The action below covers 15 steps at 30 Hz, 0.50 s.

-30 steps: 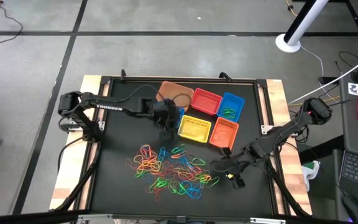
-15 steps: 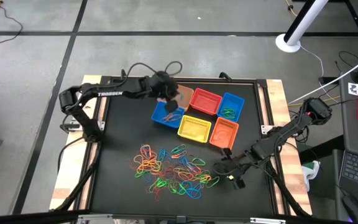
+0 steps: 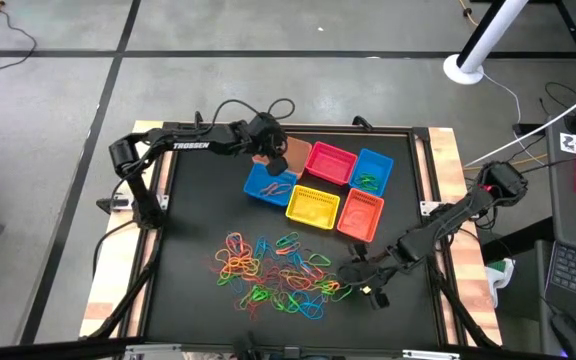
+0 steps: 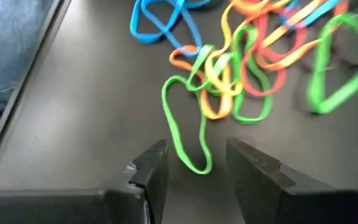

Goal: Sort rubber bands into baskets
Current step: Put the green rubber band into the right blue basket

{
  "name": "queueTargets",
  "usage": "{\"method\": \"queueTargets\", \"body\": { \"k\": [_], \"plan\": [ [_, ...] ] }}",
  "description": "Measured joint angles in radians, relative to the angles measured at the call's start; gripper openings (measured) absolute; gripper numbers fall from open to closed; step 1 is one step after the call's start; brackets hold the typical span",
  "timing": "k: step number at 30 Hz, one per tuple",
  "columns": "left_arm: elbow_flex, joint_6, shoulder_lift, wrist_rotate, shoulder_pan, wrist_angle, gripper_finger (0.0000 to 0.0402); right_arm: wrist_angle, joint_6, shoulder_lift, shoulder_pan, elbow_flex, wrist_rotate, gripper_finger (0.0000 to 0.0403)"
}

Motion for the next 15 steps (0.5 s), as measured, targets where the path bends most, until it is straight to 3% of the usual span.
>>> {"method": "queueTargets", "body": {
  "k": [15],
  "plan": [
    [-0.001, -0.002, 0.012, 0.000, -0.012, 0.000, 0.0137, 0.044, 0.000, 0.148, 0.000, 0.002, -0.017, 0.0159]
  ]
}}
